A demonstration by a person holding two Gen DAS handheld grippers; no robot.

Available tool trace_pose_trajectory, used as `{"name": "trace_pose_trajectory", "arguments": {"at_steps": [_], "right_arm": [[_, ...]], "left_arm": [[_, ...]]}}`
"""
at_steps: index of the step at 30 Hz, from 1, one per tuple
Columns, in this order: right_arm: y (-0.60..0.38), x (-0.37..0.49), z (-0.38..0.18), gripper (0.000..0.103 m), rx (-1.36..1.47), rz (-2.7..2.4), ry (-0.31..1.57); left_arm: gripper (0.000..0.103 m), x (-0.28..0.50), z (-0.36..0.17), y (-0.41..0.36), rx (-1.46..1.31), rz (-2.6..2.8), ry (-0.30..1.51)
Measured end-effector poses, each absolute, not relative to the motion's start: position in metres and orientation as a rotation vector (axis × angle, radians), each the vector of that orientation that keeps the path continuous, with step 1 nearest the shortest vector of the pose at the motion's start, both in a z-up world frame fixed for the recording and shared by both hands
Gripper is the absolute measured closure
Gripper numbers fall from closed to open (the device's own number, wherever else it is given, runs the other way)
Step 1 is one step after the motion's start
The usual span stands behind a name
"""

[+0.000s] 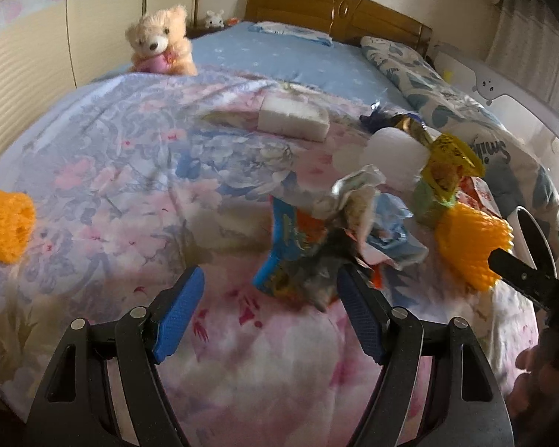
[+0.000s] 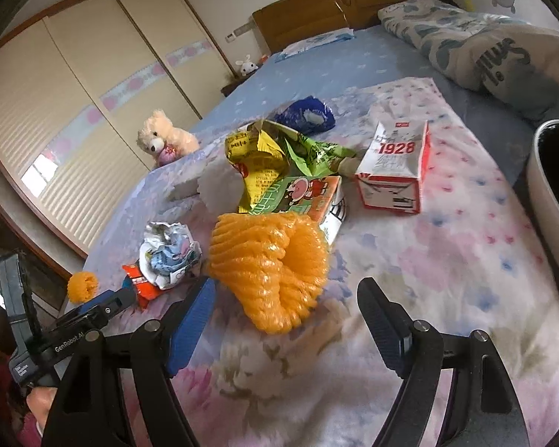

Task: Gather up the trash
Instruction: 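Grasp the blue foil wrapper with the left tool while the right grasps the orange mesh net, then move both items over the bin and open both tools to release them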

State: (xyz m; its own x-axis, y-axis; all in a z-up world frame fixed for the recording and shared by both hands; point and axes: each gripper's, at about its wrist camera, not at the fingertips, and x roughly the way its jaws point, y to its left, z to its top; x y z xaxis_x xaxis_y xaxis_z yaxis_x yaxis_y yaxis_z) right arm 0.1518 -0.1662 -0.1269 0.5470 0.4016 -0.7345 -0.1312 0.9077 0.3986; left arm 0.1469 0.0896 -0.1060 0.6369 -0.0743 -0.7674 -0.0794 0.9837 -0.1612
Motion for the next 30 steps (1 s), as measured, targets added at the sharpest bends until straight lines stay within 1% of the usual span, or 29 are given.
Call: {"name": "trace_pose_trajectory", "arguments": {"at_steps": [1, 2, 3, 4, 5, 6, 8, 9, 12, 21, 30], "right_arm": [[-0.165, 0.153, -0.129, 0.023, 0.314, 0.324, 0.945], [-0.164, 0.154, -0.130, 0.024, 0.311, 0.325, 0.948], [-0.161, 0.155, -0.132, 0.026, 0.301, 0.325, 0.956], [-0.159, 0.155, -0.132, 0.036, 0.293, 0.329, 0.958], [-0.158, 0.154, -0.132, 0.045, 0.286, 0.332, 0.957], [-0.156, 0.153, -0.132, 0.058, 0.273, 0.333, 0.961], [-0.155, 0.151, -0.132, 0.063, 0.272, 0.343, 0.963], [-0.155, 0.150, -0.132, 0.067, 0.273, 0.347, 0.960], [-0.158, 0.143, -0.128, 0.070, 0.278, 0.354, 0.952], [-0.185, 0.118, -0.107, 0.071, 0.301, 0.328, 0.902], [-0.221, 0.098, -0.095, 0.071, 0.330, 0.262, 0.868]], "left_arm": [[0.029, 0.149, -0.108, 0.091, -0.196, -0.005, 0.886], [0.036, 0.150, -0.109, 0.091, -0.201, -0.010, 0.888], [0.051, 0.151, -0.111, 0.090, -0.202, -0.015, 0.898], [0.057, 0.152, -0.113, 0.090, -0.200, -0.020, 0.909], [0.071, 0.150, -0.112, 0.089, -0.186, -0.013, 0.896], [0.090, 0.150, -0.113, 0.087, -0.193, -0.046, 0.907], [0.090, 0.148, -0.113, 0.086, -0.197, -0.059, 0.906], [0.090, 0.144, -0.112, 0.084, -0.191, -0.058, 0.898], [0.090, 0.131, -0.108, 0.080, -0.177, -0.061, 0.877], [0.090, 0.102, -0.090, 0.050, -0.134, -0.157, 0.848], [0.090, 0.101, -0.080, -0.012, -0.070, -0.284, 0.841]]}}
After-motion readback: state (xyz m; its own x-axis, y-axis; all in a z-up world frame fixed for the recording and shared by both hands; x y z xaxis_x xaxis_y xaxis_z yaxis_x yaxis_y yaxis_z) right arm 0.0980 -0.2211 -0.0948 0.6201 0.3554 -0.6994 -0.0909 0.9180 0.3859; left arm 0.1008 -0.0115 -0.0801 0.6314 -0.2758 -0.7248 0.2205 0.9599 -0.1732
